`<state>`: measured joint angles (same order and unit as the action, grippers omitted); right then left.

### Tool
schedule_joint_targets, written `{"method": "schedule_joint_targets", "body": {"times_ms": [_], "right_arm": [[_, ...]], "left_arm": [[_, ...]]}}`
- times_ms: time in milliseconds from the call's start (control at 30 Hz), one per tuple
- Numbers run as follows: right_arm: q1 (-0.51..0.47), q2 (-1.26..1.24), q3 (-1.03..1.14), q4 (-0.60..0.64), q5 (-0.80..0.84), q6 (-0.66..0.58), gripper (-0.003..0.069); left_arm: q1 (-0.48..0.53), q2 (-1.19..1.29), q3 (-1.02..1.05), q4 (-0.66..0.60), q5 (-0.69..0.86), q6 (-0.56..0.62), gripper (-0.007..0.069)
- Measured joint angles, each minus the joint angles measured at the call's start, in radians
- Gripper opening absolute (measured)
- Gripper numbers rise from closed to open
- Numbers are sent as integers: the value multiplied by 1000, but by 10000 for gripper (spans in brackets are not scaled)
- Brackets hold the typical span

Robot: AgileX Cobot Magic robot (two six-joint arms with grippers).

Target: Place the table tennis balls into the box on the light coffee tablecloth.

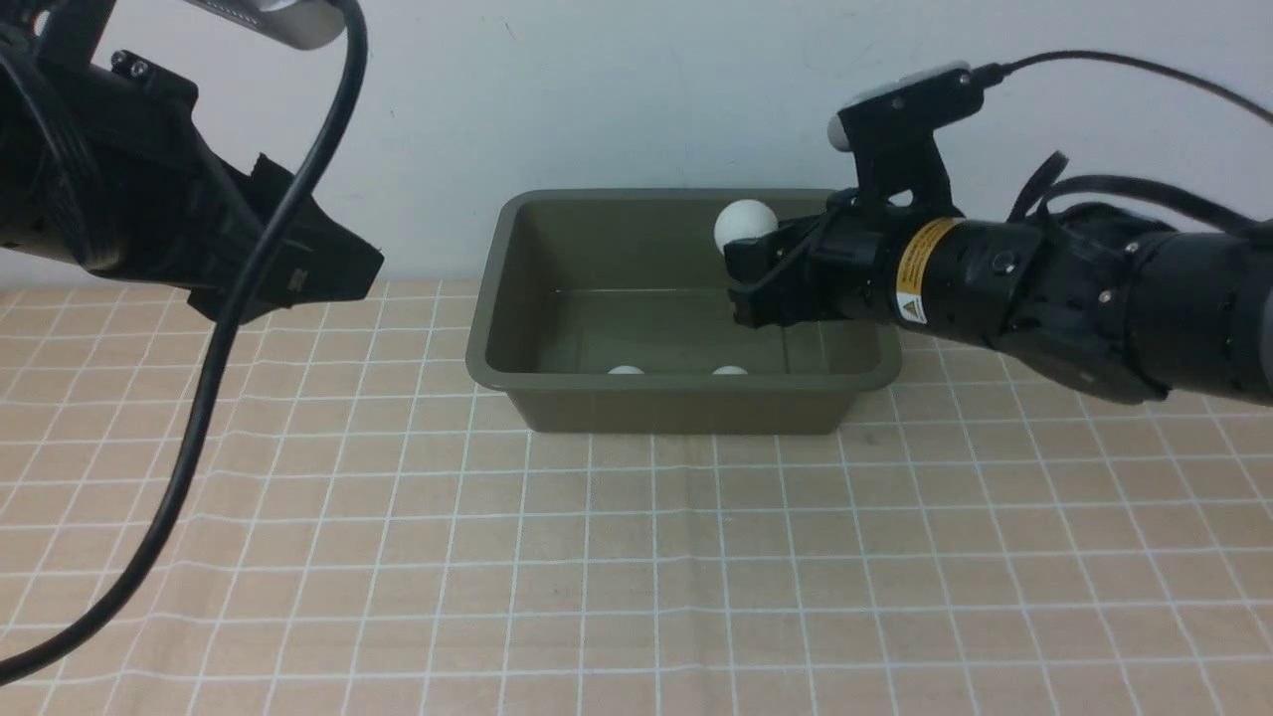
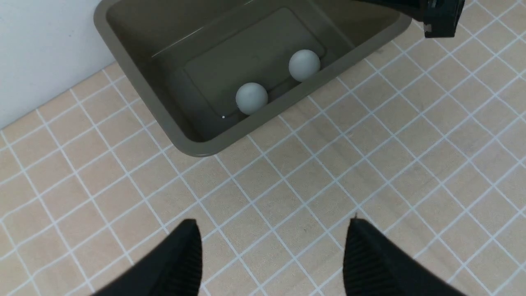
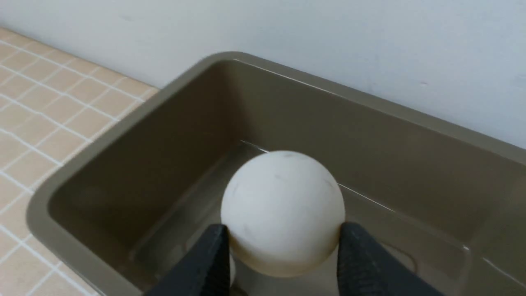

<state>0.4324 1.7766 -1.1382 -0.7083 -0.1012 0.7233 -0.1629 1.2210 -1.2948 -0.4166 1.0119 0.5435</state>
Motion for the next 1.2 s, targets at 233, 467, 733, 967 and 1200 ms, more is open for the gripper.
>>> {"method": "schedule_joint_targets", "body": {"times_ms": [233, 467, 733, 967, 1200], "right_arm": [[0, 30, -1, 0, -3, -8, 419], [0, 6, -1, -16, 8, -13, 434], [-37, -238, -1, -89, 335, -14, 434], [-38, -485, -1, -90, 681, -40, 427], [-38, -647, -1, 83, 983, -430, 386]], "left_arm": [[0, 0, 0, 0, 0, 0, 386], [0, 0, 0, 0, 0, 0, 386], [0, 0, 0, 0, 0, 0, 386], [0, 0, 0, 0, 0, 0, 386], [0, 0, 0, -1, 0, 0, 386]]}}
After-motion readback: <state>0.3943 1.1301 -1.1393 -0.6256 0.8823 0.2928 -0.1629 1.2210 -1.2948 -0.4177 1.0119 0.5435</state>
